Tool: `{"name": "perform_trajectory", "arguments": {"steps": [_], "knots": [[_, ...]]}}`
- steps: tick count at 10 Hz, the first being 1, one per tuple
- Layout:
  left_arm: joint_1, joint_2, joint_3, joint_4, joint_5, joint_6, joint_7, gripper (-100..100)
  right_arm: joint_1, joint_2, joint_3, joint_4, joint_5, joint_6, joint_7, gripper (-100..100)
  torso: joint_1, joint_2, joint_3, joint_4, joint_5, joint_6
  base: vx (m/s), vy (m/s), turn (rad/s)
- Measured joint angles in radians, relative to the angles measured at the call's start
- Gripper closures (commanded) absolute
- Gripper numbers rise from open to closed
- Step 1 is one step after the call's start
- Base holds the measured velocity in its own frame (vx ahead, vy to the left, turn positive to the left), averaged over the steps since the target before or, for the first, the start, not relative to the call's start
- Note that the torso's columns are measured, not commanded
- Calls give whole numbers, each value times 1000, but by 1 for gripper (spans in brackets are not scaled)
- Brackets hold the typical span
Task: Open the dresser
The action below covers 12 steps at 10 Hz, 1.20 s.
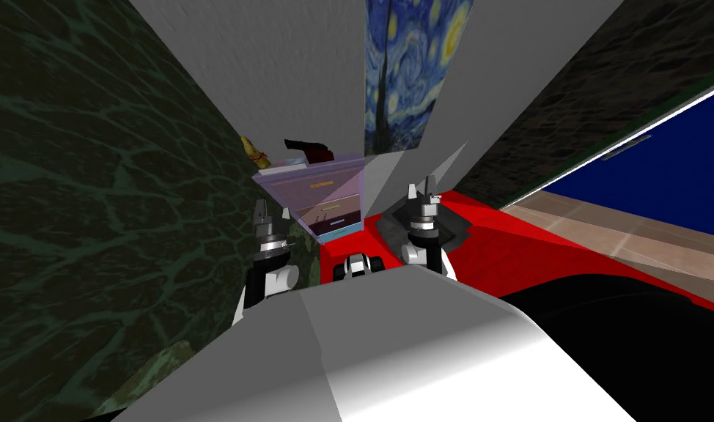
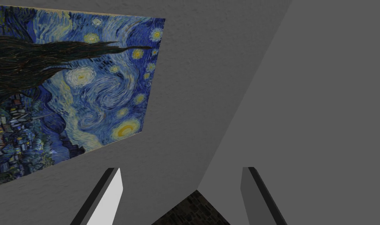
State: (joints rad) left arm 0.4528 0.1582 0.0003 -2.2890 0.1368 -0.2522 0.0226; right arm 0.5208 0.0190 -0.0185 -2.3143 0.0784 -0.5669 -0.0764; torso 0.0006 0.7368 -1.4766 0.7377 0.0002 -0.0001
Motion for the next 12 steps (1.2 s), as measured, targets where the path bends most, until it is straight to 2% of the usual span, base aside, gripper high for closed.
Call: {"name": "perform_trajectory", "arguments": {"steps": [5, 12], "knots": [[-32, -28, 21, 32, 29, 120, 6, -100, 0, 0, 0, 0, 0, 0, 0, 0, 0, 3, 2, 1, 0, 0, 154, -69, 47], [-63, -14, 52, 65, 69, 255, 20, -100, 0, 0, 0, 0, 0, 0, 0, 0, -1, 0, 0, 0, 0, 0, 107, -45, 42]]}}
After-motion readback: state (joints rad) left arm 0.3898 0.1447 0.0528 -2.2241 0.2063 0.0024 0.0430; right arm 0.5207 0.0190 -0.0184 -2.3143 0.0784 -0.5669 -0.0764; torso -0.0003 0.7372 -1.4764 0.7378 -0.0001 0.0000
